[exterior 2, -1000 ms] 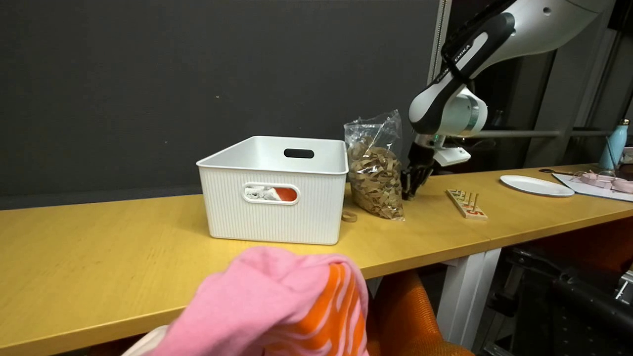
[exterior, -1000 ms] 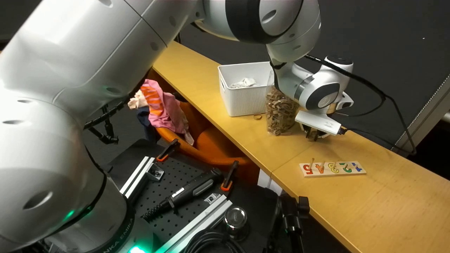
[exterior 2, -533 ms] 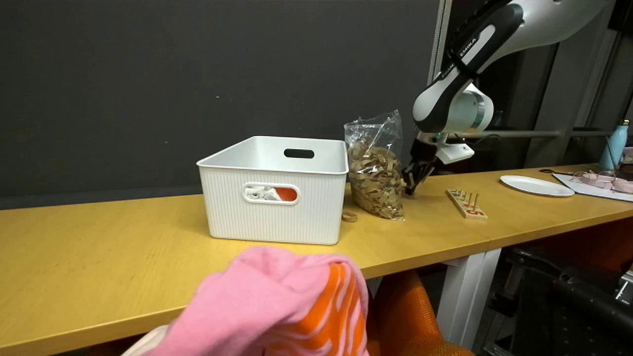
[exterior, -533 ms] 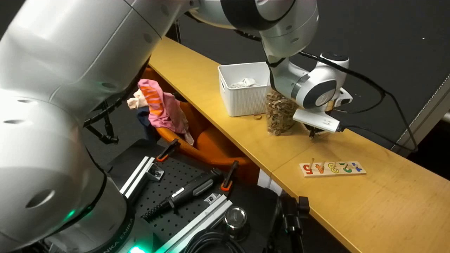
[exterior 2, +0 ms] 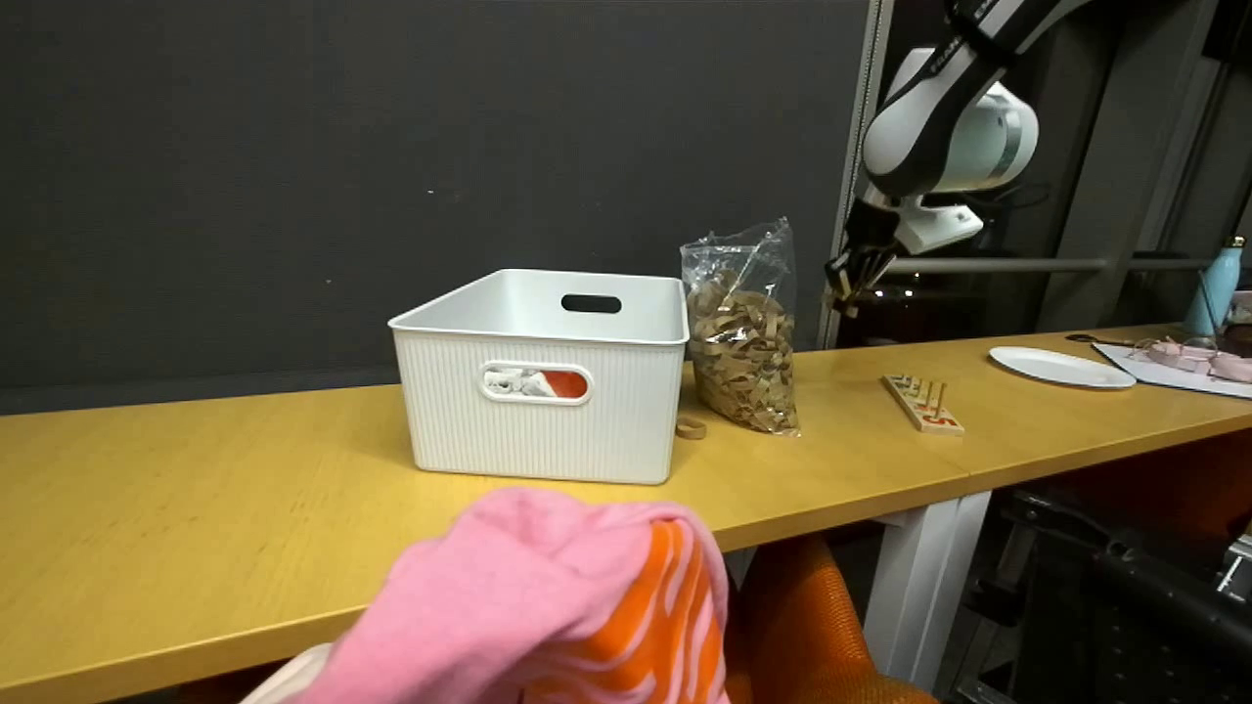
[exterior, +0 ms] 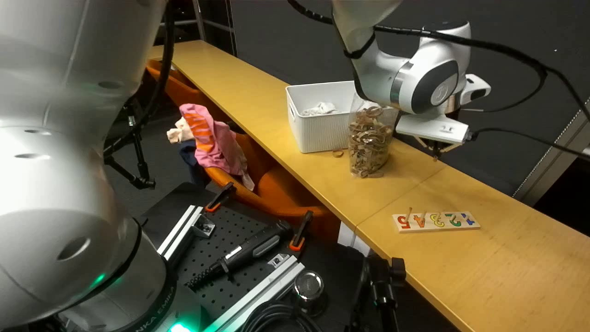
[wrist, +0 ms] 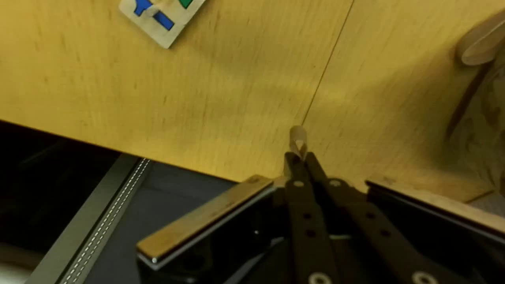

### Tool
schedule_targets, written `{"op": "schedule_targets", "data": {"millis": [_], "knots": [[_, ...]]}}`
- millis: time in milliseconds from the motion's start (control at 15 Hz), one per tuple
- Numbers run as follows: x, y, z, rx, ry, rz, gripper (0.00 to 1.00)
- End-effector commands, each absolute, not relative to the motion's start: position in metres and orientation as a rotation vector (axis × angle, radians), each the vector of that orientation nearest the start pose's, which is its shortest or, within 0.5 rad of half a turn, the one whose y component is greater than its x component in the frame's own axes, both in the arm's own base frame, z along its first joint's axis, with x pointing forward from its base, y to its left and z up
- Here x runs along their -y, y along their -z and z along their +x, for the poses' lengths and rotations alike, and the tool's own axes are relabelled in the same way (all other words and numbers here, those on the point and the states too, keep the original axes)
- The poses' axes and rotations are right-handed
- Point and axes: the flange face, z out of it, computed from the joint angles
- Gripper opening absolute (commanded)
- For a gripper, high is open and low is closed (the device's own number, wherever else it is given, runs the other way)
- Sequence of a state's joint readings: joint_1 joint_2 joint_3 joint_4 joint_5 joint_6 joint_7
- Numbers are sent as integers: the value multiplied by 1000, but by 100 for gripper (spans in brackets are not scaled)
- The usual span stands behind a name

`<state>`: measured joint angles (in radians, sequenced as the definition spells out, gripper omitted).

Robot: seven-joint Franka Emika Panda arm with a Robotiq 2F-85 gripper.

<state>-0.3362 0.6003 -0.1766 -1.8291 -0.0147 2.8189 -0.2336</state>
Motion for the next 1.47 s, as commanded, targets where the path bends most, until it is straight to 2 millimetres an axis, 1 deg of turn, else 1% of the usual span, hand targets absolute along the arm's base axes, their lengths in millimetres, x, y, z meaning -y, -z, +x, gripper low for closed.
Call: {"op": "schedule_targets", "data": {"millis": [0, 200, 333, 400, 533, 600, 667, 867, 1067, 1267, 1400], "knots": [[291, -317, 573, -388, 722, -3335, 1], [250, -361, 567, -316, 877, -3348, 1], [217, -385, 572, -253, 923, -3368, 1], [203, -394, 577, -226, 947, -3378, 1], [171, -406, 589, -163, 966, -3385, 1], [158, -409, 594, -140, 966, -3382, 1], [146, -407, 596, -115, 946, -3377, 1], [129, -395, 604, -82, 849, -3370, 1], [127, -382, 610, -69, 772, -3363, 1], [132, -370, 617, -43, 742, -3363, 1], [136, -365, 621, -23, 742, -3375, 1]]}}
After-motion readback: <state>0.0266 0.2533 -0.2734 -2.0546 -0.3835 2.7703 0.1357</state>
